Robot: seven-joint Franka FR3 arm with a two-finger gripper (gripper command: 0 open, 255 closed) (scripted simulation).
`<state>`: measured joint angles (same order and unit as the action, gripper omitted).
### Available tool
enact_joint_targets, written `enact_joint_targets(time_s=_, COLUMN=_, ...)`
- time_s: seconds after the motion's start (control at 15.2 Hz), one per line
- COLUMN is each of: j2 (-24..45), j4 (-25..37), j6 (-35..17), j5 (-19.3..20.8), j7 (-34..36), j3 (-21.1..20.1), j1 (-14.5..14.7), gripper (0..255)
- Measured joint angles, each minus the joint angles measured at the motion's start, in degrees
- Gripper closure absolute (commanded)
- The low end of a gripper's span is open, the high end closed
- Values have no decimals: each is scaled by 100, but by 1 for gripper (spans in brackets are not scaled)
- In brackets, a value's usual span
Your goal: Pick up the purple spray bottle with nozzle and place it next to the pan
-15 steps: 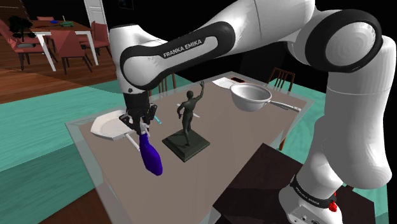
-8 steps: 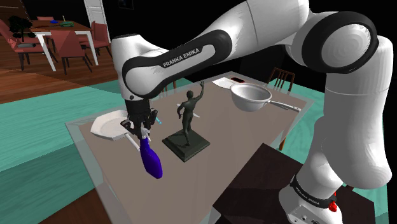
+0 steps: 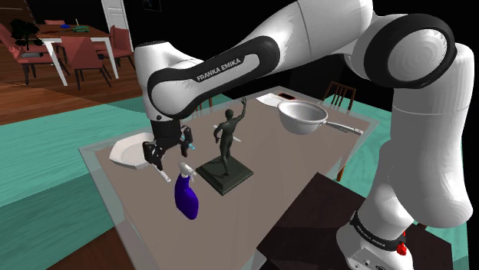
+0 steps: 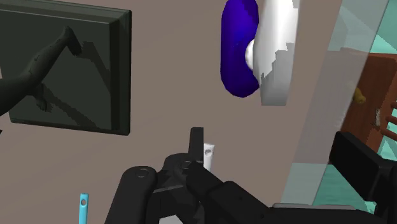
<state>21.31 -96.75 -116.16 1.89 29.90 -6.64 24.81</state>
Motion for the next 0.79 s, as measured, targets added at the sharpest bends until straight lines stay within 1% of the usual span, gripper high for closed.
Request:
enact_joint_targets(time_s=0.13, j2=0, j4=0, j6=0, j5=0, j7=0, j3=0, j1=0, gripper=0)
enact_joint_targets(time_s=0.46, j2=-182, j4=419, j6=590, j5=-25, j7=-10, j3=-12, j1=-1, gripper=0)
enact_joint_targets(time_s=0.79, j2=-178, j4=482, j6=658, j5=-26, j7=-17, j3=-10, j1=-4, gripper=0)
